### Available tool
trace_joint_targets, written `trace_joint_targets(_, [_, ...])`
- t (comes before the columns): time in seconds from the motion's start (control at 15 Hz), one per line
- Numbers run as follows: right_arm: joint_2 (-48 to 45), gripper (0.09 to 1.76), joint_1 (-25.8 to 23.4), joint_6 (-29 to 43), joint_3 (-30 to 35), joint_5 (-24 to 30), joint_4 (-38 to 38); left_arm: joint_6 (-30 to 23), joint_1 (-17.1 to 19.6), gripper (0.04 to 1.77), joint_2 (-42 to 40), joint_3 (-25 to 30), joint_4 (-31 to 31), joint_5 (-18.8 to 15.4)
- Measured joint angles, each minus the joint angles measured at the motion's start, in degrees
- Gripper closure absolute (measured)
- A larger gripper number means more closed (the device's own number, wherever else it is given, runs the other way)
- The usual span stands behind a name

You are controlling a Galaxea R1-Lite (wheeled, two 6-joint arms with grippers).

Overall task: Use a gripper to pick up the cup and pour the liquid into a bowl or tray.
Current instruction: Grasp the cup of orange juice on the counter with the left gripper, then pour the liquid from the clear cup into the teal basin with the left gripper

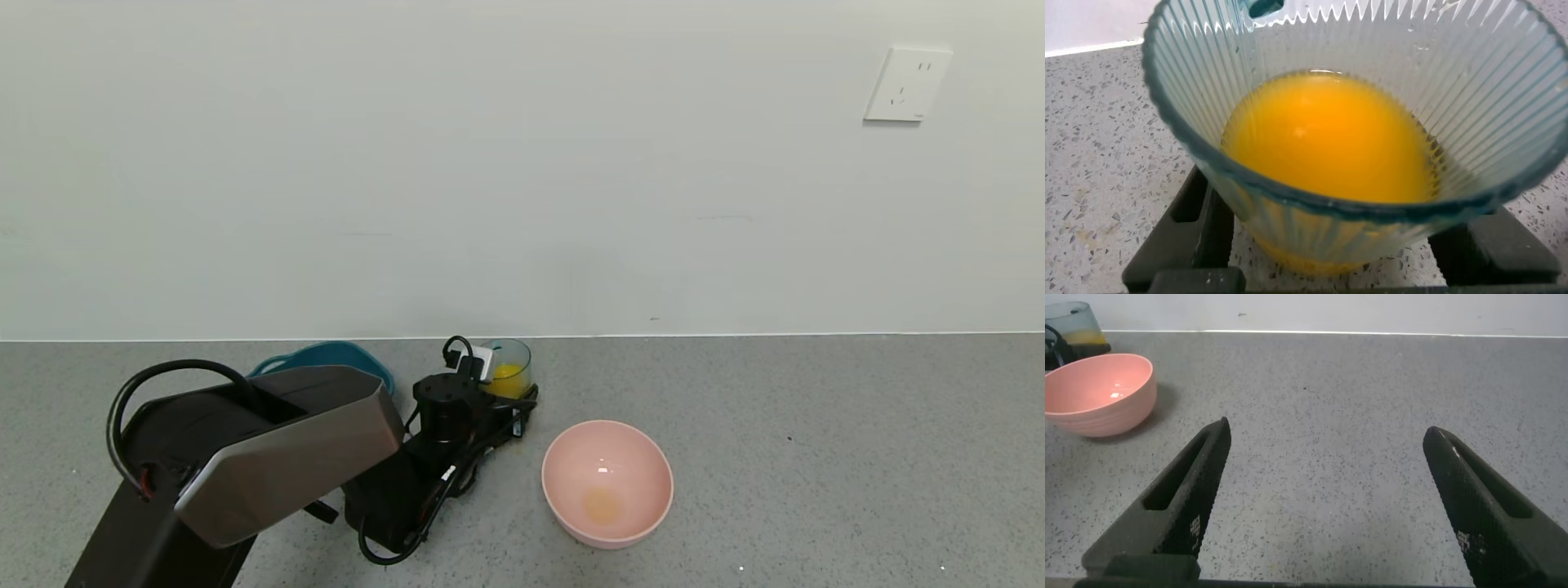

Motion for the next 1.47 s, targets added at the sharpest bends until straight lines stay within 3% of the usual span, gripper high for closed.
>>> trace_joint_targets(0.93, [0.00,0.14,0.00,-0.02,0.00,0.00,-0.02,0.02,-0.13,0.51,-3.72,2.26,0.68,0.35])
trace_joint_targets(1.2, [0.00,0.14,0.00,-0.02,0.00,0.00,-0.02,0.06,-0.22,0.51,-9.73,4.51,4.16,0.37])
trace_joint_targets(1.47, [0.00,0.14,0.00,-0.02,0.00,0.00,-0.02,0.20,-0.20,0.51,-19.10,6.61,11.54,1.44])
